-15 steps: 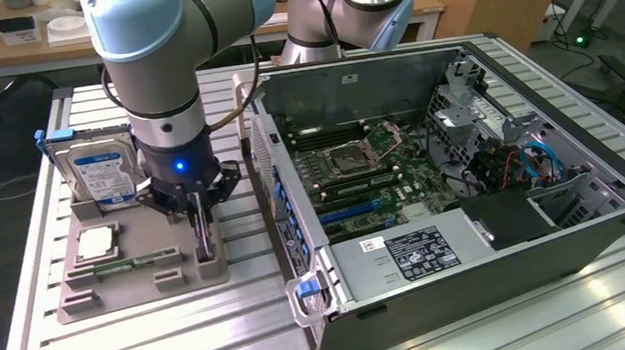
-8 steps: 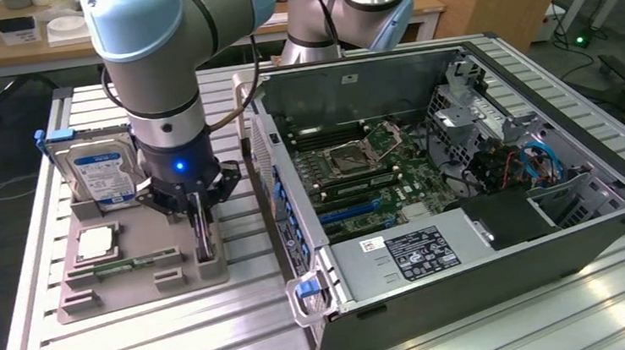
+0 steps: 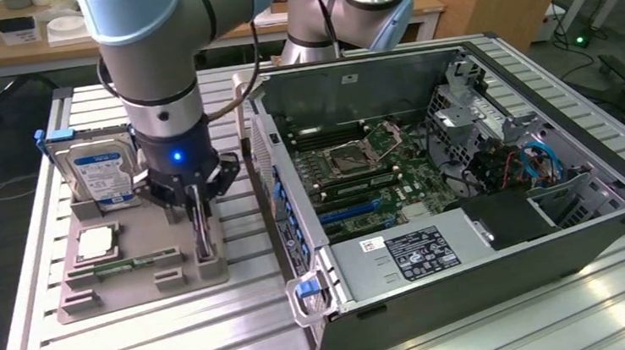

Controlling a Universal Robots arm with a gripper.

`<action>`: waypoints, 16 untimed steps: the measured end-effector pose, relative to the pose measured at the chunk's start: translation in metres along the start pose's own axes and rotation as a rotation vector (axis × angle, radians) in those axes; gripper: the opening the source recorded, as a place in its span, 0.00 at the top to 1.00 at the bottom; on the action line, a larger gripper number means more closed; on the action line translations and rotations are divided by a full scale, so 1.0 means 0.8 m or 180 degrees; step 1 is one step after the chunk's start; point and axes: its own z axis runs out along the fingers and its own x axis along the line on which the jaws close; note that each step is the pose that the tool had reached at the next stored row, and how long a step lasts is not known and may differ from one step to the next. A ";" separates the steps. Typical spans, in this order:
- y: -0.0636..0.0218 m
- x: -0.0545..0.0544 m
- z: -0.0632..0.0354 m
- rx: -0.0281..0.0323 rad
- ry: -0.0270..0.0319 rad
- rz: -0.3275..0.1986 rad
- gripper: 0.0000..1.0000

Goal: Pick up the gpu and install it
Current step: 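Pick up the gpu and move the gpu toward the slot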

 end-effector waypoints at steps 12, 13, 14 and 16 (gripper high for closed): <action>0.002 -0.001 -0.051 0.0000 0.0000 0.0000 0.72; 0.002 -0.001 -0.056 0.0000 0.0000 0.0000 0.72; 0.003 -0.001 -0.062 0.0000 0.0000 0.0000 0.72; 0.003 -0.002 -0.072 0.0000 0.0000 0.0000 0.72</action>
